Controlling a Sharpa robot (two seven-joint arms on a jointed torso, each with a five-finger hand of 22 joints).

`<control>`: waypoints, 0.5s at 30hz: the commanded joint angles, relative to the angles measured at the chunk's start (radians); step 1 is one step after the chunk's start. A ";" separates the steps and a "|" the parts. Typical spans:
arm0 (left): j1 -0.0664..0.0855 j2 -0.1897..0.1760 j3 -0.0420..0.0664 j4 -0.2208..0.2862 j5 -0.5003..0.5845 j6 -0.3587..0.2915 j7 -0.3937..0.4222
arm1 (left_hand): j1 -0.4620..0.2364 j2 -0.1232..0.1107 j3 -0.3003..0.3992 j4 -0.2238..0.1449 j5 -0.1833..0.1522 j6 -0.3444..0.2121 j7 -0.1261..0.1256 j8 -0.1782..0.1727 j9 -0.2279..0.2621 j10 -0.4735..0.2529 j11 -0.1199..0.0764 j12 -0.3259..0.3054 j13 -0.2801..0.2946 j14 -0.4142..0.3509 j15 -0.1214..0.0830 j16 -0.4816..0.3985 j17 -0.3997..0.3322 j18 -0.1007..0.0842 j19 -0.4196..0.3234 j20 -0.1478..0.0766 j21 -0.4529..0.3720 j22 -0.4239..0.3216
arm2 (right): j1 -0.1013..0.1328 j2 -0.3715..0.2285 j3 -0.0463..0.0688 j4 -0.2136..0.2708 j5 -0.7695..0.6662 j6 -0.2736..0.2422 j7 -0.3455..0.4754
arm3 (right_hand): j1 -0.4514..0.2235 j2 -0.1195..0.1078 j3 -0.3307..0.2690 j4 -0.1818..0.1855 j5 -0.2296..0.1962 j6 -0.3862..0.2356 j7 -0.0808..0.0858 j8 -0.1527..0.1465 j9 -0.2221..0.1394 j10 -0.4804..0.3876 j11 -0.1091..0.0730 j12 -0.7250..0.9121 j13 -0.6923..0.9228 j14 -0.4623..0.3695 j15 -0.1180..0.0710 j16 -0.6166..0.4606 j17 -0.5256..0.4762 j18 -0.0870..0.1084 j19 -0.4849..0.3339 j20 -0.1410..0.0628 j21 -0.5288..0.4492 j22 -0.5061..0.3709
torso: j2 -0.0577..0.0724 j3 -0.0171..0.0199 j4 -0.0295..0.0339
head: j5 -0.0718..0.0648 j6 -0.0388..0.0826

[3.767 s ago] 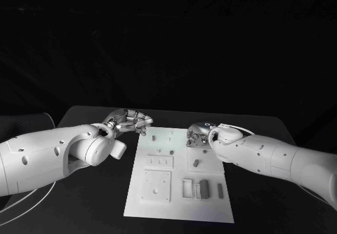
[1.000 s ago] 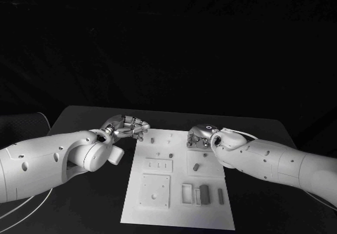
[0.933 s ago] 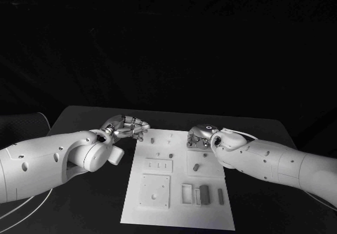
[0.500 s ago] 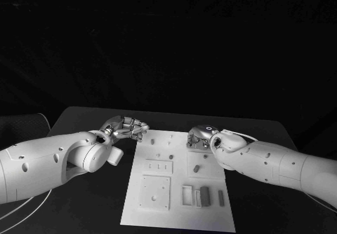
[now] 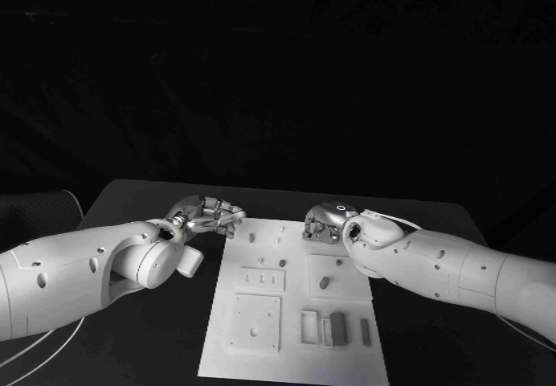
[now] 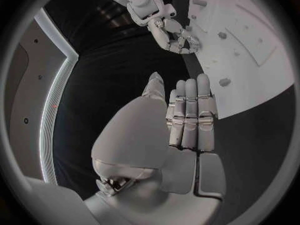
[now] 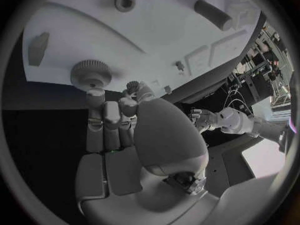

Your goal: Assemble the parts on the task board

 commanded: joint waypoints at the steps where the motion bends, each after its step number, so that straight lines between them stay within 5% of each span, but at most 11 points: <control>1: 0.001 0.005 0.000 0.002 -0.031 0.010 0.001 | 0.011 0.002 0.005 0.000 0.000 0.004 0.006 -0.005 0.001 -0.005 0.002 0.006 0.002 -0.007 -0.001 0.003 0.002 0.017 -0.001 -0.007 0.002 0.002 | 0.001 0.017 0.002 -0.005 -0.033 -0.003 -0.017 | 0.000 -0.015 0.008 0.000 0.006 0.007 0.000 0.003 0.002 0.001 -0.008 0.019 0.002 0.042 -0.047 0.004 -0.002 0.084 0.000 -0.008 0.004 0.020 | 0.001 0.0004 0.0000 | -0.001 0.004; 15: 0.001 0.015 0.000 0.003 -0.046 -0.020 -0.034 | 0.010 0.005 0.005 0.001 0.000 0.007 0.005 -0.004 0.003 -0.004 0.001 0.009 0.005 -0.005 -0.002 0.004 0.002 0.017 0.001 -0.007 0.003 0.004 | 0.006 0.091 0.003 -0.072 -0.064 -0.051 -0.028 | -0.008 -0.024 0.015 0.001 0.003 0.009 0.000 0.000 0.003 0.003 -0.008 0.018 0.000 0.042 -0.047 0.003 -0.005 0.084 0.000 -0.008 0.005 0.019 | 0.001 -0.0012 0.0008 | -0.003 0.011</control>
